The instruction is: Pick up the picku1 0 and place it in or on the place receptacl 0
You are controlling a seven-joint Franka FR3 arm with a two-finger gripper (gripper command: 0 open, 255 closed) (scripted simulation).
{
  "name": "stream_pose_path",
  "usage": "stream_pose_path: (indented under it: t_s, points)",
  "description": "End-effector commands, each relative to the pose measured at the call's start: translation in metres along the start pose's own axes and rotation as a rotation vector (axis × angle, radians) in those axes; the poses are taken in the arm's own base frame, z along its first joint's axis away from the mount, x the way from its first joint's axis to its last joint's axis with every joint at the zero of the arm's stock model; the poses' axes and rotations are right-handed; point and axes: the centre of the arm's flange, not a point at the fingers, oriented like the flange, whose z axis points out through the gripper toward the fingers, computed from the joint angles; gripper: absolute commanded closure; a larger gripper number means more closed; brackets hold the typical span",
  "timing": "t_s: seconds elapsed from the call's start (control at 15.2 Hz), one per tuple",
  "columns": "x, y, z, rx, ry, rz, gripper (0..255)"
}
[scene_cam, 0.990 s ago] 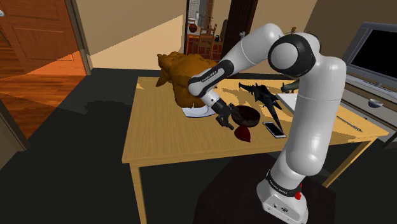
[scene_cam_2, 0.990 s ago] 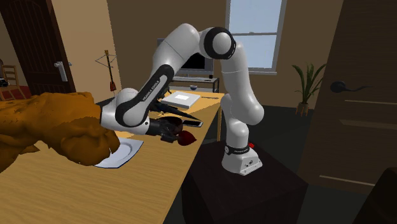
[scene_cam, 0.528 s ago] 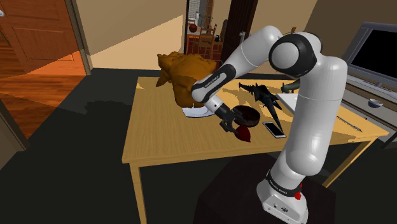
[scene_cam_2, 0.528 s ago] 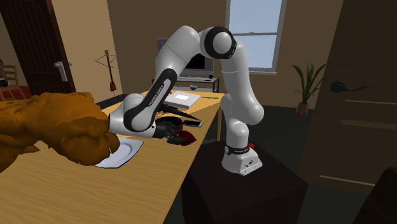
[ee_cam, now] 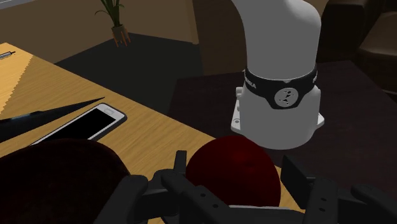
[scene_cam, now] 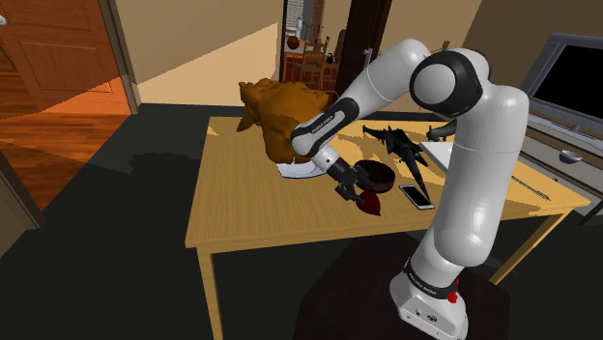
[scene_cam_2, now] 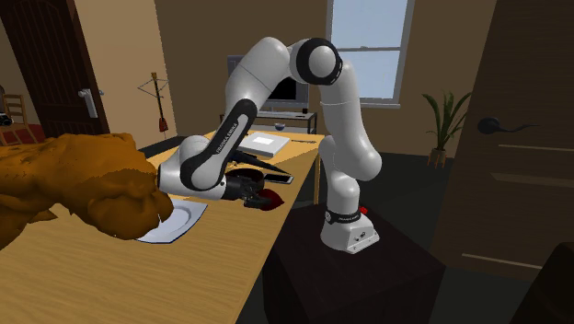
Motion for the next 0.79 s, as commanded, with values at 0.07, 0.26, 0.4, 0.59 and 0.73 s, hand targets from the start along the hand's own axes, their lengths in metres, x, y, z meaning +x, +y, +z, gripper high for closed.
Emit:
stream_pose_path:
  t_s: [0.07,0.26,0.4,0.59,0.73]
  points:
    - [0.0,0.0,0.0,0.0,-0.001,0.0,255]
    - [0.0,0.0,0.0,0.0,-0.001,0.0,255]
    - [0.0,0.0,0.0,0.0,-0.001,0.0,255]
    - [-0.004,0.001,-0.002,0.0,-0.001,0.0,255]
    - [-0.014,0.003,-0.006,0.0,-0.001,0.0,255]
